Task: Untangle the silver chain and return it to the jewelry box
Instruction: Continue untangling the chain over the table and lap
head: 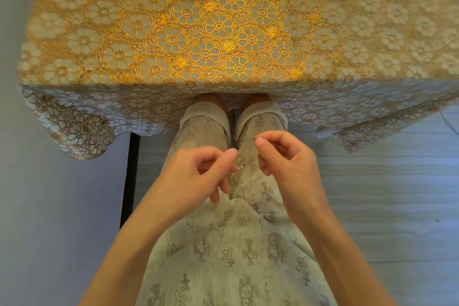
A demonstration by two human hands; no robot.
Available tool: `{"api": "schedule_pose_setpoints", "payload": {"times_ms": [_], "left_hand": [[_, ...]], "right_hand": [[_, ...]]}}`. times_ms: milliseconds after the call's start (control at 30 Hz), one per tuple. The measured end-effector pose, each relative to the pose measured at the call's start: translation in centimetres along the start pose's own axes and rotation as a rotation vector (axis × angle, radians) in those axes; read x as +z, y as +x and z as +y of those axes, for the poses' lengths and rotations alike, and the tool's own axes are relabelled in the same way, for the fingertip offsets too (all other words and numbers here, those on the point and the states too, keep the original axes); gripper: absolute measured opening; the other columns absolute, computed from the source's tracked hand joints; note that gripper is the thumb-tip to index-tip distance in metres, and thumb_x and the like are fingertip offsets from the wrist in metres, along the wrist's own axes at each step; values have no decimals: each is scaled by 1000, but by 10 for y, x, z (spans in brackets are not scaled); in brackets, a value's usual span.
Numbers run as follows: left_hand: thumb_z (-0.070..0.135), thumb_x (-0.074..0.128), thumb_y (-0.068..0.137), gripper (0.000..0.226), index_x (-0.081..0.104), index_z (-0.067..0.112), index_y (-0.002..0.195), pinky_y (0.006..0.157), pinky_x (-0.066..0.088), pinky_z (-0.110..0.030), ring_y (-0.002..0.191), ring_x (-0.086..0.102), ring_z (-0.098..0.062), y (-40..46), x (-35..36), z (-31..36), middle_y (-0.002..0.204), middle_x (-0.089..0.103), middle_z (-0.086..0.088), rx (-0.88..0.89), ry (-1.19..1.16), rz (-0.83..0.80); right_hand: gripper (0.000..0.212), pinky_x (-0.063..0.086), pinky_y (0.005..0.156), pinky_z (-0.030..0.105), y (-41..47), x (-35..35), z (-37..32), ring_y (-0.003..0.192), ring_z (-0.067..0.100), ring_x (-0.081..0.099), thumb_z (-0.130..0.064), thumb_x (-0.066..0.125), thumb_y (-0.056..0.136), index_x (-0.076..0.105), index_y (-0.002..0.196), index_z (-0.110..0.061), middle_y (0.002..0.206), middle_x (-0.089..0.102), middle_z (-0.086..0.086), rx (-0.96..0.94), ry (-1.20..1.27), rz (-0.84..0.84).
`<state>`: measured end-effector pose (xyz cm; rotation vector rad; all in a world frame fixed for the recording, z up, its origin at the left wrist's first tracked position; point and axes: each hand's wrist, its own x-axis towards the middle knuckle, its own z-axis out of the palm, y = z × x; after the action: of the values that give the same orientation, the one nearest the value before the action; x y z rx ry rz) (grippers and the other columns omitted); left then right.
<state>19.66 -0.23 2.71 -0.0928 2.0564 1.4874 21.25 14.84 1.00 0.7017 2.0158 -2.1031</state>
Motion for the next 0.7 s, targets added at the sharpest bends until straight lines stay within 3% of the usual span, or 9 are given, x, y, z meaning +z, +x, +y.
{"api": "schedule_pose_setpoints", "payload": {"times_ms": [100, 233, 333, 500, 700], "left_hand": [[55, 53, 73, 33, 60, 23, 67, 50, 44, -18, 43, 57, -12, -1, 4, 2, 56, 61, 12, 78, 175, 181], [40, 63, 76, 18, 50, 29, 74, 49, 43, -27, 43, 49, -15, -1, 6, 8, 67, 57, 5, 222, 116, 331], [28, 67, 81, 12, 55, 31, 81, 46, 38, -21, 42, 43, -7, -4, 7, 14, 67, 56, 6, 301, 76, 339], [21, 68, 81, 9, 64, 27, 76, 48, 30, -7, 46, 42, -3, -7, 9, 19, 62, 54, 12, 334, 106, 297], [22, 64, 76, 8, 64, 27, 70, 48, 30, -6, 47, 43, -1, -7, 10, 21, 56, 52, 13, 298, 88, 275]], "right_hand": [[9, 41, 54, 14, -2, -1, -6, 53, 1, 48, -6, 61, 85, 65, 79, -11, 55, 55, -13, -85, -9, -42], [12, 41, 54, 14, -5, 0, -10, 52, 0, 48, -2, 60, 85, 64, 77, -11, 55, 54, -12, -162, -6, -85], [15, 40, 54, 14, -7, 0, -12, 53, 0, 47, -3, 62, 84, 63, 76, -15, 57, 54, -13, -205, -7, -117], [10, 42, 55, 17, -10, 1, -15, 58, 2, 50, -12, 61, 78, 64, 74, -20, 62, 58, -9, -243, -27, -142], [7, 43, 55, 19, -13, 0, -17, 59, 4, 50, -12, 62, 78, 63, 74, -18, 63, 57, -6, -260, -64, -150]]}}
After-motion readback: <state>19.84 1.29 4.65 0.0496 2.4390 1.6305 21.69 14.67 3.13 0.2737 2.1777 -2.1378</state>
